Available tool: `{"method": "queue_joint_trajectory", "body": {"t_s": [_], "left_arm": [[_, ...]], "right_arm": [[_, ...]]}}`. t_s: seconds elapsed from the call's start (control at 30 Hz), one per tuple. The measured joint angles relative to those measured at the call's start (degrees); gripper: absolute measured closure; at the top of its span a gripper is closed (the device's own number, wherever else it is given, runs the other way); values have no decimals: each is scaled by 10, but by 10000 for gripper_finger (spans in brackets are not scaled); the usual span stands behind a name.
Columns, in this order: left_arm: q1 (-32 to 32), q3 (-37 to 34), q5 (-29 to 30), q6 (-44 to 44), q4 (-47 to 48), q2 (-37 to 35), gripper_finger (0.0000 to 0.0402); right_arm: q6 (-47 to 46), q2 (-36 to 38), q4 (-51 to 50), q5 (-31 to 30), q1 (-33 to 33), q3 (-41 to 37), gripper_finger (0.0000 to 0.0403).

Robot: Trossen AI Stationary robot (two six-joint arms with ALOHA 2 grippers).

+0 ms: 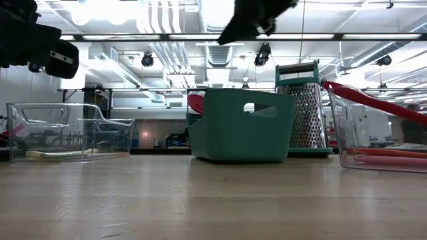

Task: Pick & Place Kitchen Items
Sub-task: Return to Home Position

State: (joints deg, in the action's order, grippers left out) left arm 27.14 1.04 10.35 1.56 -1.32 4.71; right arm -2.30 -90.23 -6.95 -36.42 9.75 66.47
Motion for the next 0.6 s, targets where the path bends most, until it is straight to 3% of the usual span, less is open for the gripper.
{"method": "queue_joint_trajectory", "body": {"t_s": [0.4, 0.6], "left_arm": [[0, 0, 0, 0, 0, 0, 390], [0, 0, 0, 0, 0, 0, 390]], "right_arm": [[-22, 186, 76, -1, 51, -204, 394], [-89, 276, 72, -1, 62, -280, 394]]}}
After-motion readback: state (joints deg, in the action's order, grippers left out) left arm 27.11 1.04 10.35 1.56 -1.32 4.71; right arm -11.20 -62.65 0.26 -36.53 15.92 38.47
